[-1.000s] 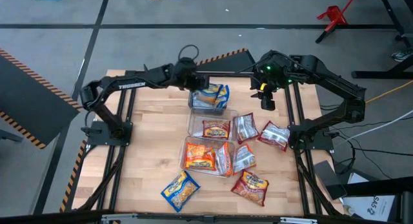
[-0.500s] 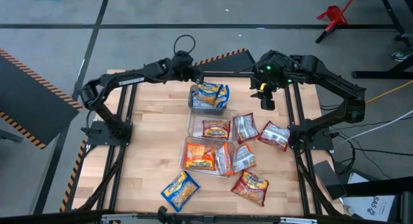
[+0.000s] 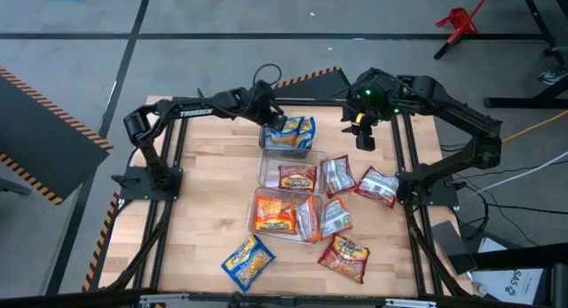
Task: Sort Maruchan noodles
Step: Put the top blue noodle pack into the black bin
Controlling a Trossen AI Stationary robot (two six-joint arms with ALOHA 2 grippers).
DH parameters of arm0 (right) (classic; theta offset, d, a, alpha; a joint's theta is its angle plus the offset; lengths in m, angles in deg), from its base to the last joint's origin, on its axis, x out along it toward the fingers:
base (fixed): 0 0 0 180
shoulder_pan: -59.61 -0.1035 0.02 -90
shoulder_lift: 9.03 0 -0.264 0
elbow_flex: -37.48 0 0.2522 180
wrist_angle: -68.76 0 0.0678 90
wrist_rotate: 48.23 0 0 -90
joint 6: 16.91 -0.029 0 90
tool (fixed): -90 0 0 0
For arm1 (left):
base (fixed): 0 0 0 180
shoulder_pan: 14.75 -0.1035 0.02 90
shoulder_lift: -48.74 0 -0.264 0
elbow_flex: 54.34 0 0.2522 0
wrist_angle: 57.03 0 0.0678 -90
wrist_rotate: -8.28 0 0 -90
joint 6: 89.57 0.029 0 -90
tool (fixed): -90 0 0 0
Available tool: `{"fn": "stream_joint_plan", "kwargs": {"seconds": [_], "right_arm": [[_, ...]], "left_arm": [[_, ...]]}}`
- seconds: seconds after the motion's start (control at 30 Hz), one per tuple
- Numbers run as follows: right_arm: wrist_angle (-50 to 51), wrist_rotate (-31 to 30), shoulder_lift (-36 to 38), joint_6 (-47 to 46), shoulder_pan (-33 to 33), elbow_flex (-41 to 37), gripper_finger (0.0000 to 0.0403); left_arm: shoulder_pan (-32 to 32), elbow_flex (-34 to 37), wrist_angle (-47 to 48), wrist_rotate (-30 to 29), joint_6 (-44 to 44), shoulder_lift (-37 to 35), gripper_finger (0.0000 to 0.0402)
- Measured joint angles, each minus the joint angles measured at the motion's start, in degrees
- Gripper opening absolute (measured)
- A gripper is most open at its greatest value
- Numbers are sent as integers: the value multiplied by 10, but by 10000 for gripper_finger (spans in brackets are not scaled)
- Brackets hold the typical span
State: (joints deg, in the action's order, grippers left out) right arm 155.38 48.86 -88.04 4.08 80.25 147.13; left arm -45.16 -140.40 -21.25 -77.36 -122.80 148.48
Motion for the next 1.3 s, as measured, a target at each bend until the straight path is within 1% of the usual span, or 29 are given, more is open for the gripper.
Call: {"fn": "stream_joint_plan", "kwargs": {"seconds": [0.17, 0.23, 0.33, 0.43, 0.5, 0.63, 0.67, 0.8, 0.87, 0.93, 1.03, 1.13, 1.3], "right_arm": [[-15, 2, -10, 2, 0, 0, 138], [-30, 19, -17, 9, 0, 0, 138], [-77, 61, -37, 49, 0, 0, 138], [-147, 75, -68, 90, 0, 0, 138], [-187, 73, -94, 116, 0, 0, 138], [-231, 23, -162, 153, 6, 0, 138], [-237, 19, -180, 157, 8, 0, 138], [-233, 50, -253, 170, 25, 0, 138], [-247, 53, -286, 169, 34, 0, 138], [-265, 41, -313, 166, 43, 0, 138], [-293, 25, -343, 158, 53, 0, 138], [-300, 24, -362, 154, 54, 0, 138], [-293, -2, -385, 153, 53, 0, 138]], "left_arm": [[7, 0, 5, 53, -39, -1, 96], [7, 0, 15, 61, -39, -4, 96], [5, 0, 25, 40, -27, -18, 96], [1, 0, 33, 4, -7, -36, 96], [0, 0, 38, -12, 5, -44, 96], [-3, 0, 61, -33, 28, -51, 96], [-4, 0, 69, -34, 35, -51, 96], [-6, 0, 111, -44, 61, -51, 96], [-6, 0, 125, -58, 74, -51, 96], [-6, 0, 125, -69, 83, -51, 96], [-6, 0, 125, -65, 83, -51, 96], [-5, 0, 130, -63, 84, -51, 96], [-1, 0, 134, -59, 84, -51, 96]]}}
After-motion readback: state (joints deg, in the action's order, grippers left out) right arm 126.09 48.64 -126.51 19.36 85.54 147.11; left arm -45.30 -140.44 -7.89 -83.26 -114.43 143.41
